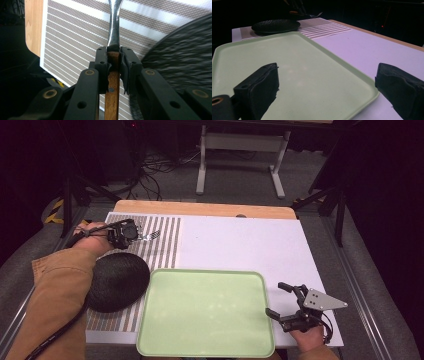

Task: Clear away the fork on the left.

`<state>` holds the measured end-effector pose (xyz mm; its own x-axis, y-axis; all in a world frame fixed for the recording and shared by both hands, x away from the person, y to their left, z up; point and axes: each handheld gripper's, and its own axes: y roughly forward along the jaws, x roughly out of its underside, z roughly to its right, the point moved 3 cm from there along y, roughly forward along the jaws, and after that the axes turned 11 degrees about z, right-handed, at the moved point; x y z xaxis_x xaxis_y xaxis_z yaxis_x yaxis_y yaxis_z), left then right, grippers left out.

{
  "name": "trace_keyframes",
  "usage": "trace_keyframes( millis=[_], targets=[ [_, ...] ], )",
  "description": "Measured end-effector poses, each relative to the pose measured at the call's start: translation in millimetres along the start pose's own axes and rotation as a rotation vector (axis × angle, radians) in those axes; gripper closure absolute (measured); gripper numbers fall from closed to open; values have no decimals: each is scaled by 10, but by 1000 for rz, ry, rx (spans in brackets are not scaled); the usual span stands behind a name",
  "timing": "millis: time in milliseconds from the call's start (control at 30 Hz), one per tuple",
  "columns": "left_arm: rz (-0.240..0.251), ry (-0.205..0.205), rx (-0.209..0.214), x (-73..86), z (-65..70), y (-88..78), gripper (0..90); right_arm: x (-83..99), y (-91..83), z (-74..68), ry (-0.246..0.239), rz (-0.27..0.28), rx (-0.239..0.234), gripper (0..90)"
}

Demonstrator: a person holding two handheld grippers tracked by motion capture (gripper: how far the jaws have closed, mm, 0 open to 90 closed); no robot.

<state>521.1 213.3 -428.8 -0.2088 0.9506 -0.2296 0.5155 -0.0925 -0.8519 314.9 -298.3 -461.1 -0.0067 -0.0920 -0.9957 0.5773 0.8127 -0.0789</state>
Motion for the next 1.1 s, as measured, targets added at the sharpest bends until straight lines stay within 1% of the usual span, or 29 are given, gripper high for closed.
trace_keyframes(
  millis=[33, 67, 167, 233, 267, 300, 333, 367, 433, 567, 600, 700, 800, 867, 933, 1000, 1033, 1100],
  targets=[
    [4, -16, 2, -10, 9, -22, 777, -3, 5, 3, -1, 2, -1, 58],
    [6, -41, 11, -27, 23, -62, 777, -6, 8, 3, 0, 2, -1, 58],
    [8, -81, 26, -57, 66, -149, 777, -18, 14, 13, -6, 1, -1, 58],
    [8, -98, 24, -74, 96, -210, 777, -26, 17, 25, -8, 2, -2, 59],
    [16, -113, 26, -86, 112, -253, 777, -28, 18, 31, -9, 2, -2, 58],
    [29, -138, 35, -96, 127, -284, 777, -30, 18, 37, -8, 0, 0, 58],
    [36, -153, 35, -103, 143, -316, 777, -32, 18, 43, -9, 2, -1, 58],
    [39, -158, 36, -108, 153, -341, 777, -32, 18, 48, -10, 1, -2, 58],
    [57, -194, 47, -127, 193, -400, 777, -33, 19, 55, -9, 3, -4, 58],
    [78, -232, 70, -173, 279, -512, 777, -35, 15, 68, -7, 3, -6, 59],
    [90, -249, 85, -193, 315, -551, 777, -36, 14, 70, -8, 3, -5, 58],
    [90, -262, 95, -232, 388, -611, 777, -39, 13, 79, -12, 4, -6, 58],
    [109, -290, 118, -289, 483, -703, 777, -38, 8, 82, -14, 1, -7, 58],
    [117, -306, 125, -317, 526, -754, 777, -39, 5, 82, -13, 2, -8, 58],
    [121, -315, 123, -346, 583, -796, 777, -42, 5, 79, -15, 2, -8, 58],
    [131, -334, 137, -376, 647, -827, 777, -46, 5, 77, -16, 1, -9, 58],
    [138, -344, 144, -385, 669, -836, 777, -45, 7, 76, -15, 3, -9, 58],
    [153, -381, 191, -407, 733, -838, 777, -45, 9, 72, -14, 2, -10, 59]
  ],
)
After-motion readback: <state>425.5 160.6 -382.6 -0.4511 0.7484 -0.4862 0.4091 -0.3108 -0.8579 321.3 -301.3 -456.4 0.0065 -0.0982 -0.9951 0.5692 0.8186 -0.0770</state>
